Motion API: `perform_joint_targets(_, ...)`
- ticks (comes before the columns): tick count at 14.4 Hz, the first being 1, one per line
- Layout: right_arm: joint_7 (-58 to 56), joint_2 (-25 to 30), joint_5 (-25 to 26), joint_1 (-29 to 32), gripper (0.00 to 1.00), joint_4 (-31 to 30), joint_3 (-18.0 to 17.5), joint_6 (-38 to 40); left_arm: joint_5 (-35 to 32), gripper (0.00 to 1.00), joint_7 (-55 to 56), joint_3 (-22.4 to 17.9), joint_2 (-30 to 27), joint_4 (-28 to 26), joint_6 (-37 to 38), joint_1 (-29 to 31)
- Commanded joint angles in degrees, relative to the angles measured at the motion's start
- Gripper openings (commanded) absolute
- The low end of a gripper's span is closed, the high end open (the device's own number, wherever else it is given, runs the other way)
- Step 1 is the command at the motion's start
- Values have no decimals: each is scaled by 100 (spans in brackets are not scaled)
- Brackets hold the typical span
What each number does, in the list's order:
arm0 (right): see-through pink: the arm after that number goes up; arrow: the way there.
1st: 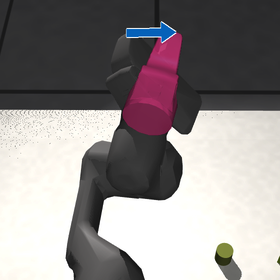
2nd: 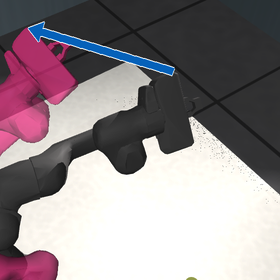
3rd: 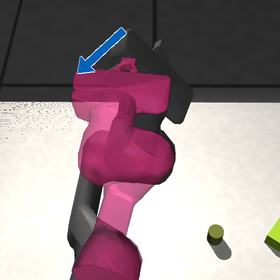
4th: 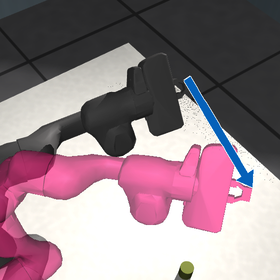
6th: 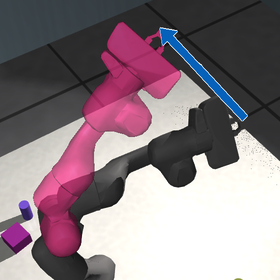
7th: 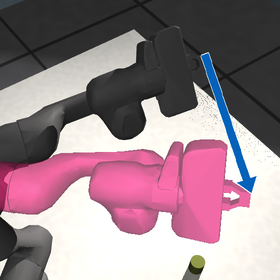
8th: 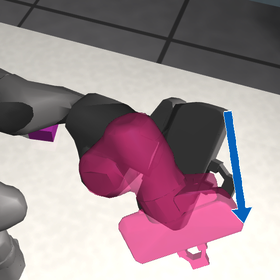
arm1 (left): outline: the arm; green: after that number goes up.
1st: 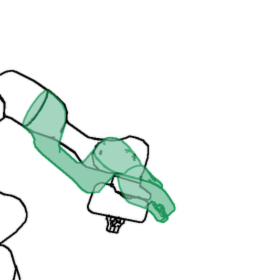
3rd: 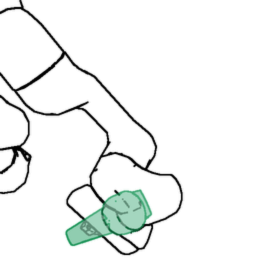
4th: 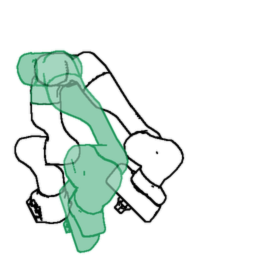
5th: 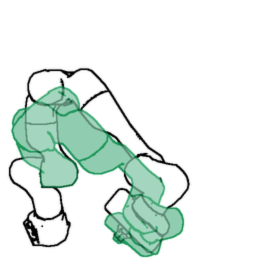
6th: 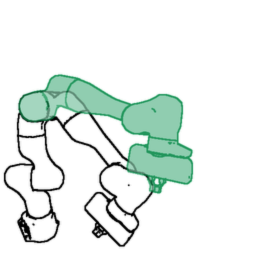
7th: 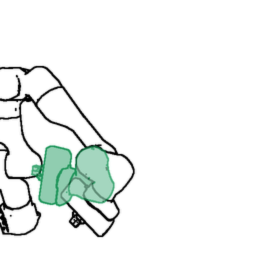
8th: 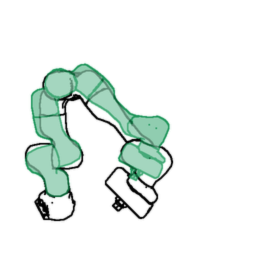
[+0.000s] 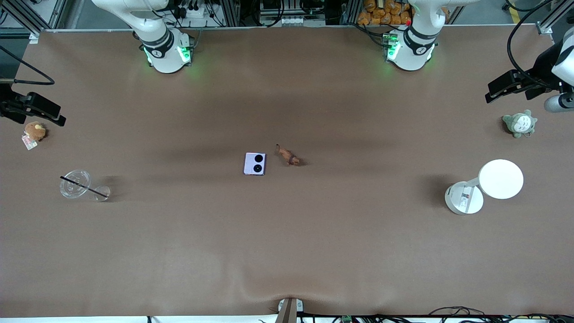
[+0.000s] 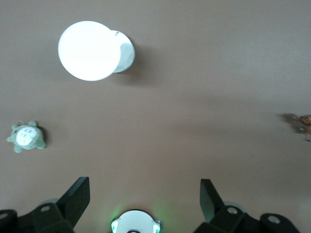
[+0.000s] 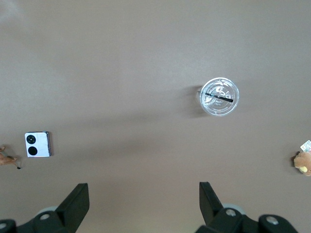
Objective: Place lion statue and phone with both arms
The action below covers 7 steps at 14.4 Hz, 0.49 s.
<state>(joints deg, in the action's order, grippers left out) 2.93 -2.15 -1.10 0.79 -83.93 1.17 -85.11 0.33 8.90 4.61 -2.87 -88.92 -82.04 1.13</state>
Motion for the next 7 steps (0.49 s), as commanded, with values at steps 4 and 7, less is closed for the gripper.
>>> perform_joint_targets(4,93,-40,-5,-17,100,78,6,3,-314,100,-38,110,225,410,56,-25)
perform_joint_targets(7,93,-40,-5,-17,100,78,6,3,-314,100,-3,110,243,437,65,-60)
